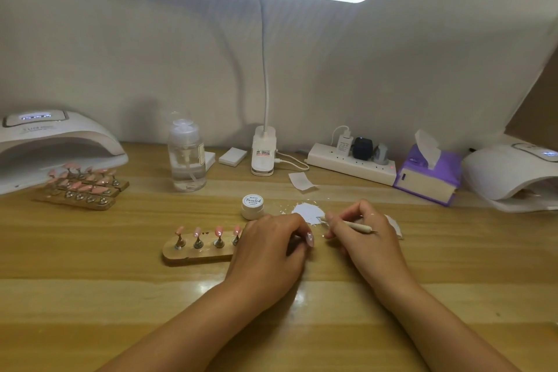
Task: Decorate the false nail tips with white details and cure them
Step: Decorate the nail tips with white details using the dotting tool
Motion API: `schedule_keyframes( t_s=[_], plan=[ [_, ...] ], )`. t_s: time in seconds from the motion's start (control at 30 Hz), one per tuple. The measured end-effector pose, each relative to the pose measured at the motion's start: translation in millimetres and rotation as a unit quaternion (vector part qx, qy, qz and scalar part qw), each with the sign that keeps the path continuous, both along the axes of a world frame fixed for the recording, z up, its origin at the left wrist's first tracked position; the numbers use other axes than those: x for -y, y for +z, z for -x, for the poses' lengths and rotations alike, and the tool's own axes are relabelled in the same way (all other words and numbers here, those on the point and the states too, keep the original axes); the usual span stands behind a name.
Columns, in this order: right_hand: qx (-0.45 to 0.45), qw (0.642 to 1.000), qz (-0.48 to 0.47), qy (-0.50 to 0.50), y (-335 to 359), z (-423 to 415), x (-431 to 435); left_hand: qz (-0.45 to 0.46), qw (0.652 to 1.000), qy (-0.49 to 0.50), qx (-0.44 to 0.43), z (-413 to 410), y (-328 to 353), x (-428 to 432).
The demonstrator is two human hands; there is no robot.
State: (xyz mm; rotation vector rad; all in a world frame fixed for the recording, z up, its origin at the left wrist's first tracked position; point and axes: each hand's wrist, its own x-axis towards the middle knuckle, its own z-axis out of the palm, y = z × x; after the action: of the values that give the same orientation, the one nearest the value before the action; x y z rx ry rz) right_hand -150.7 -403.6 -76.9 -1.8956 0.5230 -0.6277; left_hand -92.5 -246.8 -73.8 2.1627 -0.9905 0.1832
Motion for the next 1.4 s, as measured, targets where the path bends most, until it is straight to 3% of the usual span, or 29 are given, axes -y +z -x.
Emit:
schedule_keyframes(
  t_s=[0.23, 0.47, 0.67, 1.4],
  plan=[
    [-0.006, 1.0, -0.012, 0.017, 3.9, 2.5, -3.8, 0.009, 1.0, 0.002, 0.004, 0.6, 1.2, 0.3],
    [0.097, 0.993, -0.062, 0.025, 12.7, 9.2, -7.1, 0.035, 0.999, 0.014, -0.015, -1.5, -1.6, 0.3],
    [0.077, 0.981, -0.175, 0.028, 13.8, 9.3, -18.8, 0.024, 1.0, 0.012, -0.012, -2.4, -2.5, 0.7],
    [0.014, 0.993, -0.11, 0.047, 14.3, 9.8, -24.2, 0.014, 1.0, 0.004, -0.005, -3.0, -2.5, 0.9]
  ],
)
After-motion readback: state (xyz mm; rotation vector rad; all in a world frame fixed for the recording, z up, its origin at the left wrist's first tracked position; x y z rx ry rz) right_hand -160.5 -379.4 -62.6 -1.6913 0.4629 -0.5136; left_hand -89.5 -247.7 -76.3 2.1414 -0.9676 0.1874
